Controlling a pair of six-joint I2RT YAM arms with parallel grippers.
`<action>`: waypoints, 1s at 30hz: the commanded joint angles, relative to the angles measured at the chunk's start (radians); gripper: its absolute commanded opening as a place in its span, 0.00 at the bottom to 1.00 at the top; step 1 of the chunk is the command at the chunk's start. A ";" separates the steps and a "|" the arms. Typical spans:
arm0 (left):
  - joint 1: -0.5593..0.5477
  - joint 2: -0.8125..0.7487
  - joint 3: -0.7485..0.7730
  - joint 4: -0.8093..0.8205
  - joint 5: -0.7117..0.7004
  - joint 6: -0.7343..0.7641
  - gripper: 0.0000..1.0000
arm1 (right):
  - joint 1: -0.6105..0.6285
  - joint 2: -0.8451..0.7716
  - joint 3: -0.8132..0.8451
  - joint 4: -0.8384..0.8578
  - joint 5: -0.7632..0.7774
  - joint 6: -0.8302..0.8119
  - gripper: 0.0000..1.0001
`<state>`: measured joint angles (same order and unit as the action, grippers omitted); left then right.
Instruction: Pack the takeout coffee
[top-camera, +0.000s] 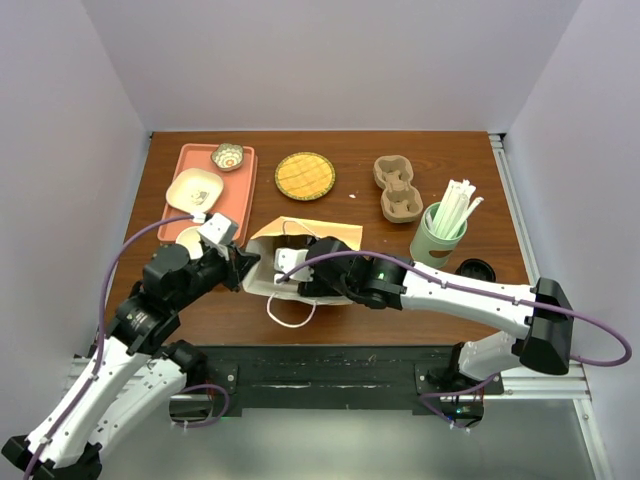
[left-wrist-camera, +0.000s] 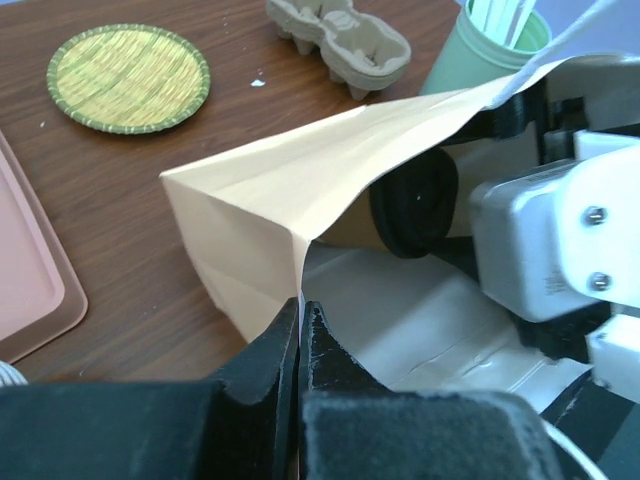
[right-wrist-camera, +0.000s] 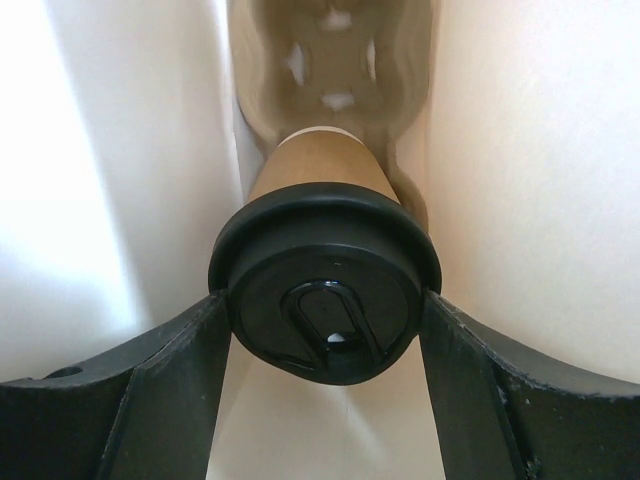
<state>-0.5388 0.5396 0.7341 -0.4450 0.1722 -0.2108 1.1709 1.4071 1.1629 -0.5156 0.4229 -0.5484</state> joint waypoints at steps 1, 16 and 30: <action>0.002 0.023 -0.013 0.098 -0.025 0.076 0.00 | -0.004 0.012 0.012 0.060 -0.006 -0.088 0.36; 0.003 0.048 -0.002 0.063 -0.106 0.134 0.00 | -0.010 0.128 0.080 0.141 0.138 -0.127 0.36; 0.002 0.065 -0.025 0.084 -0.108 0.145 0.00 | -0.034 0.142 0.127 0.128 0.097 -0.116 0.36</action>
<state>-0.5388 0.6010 0.7212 -0.4267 0.0772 -0.0853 1.1378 1.5383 1.2003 -0.4046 0.5125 -0.6628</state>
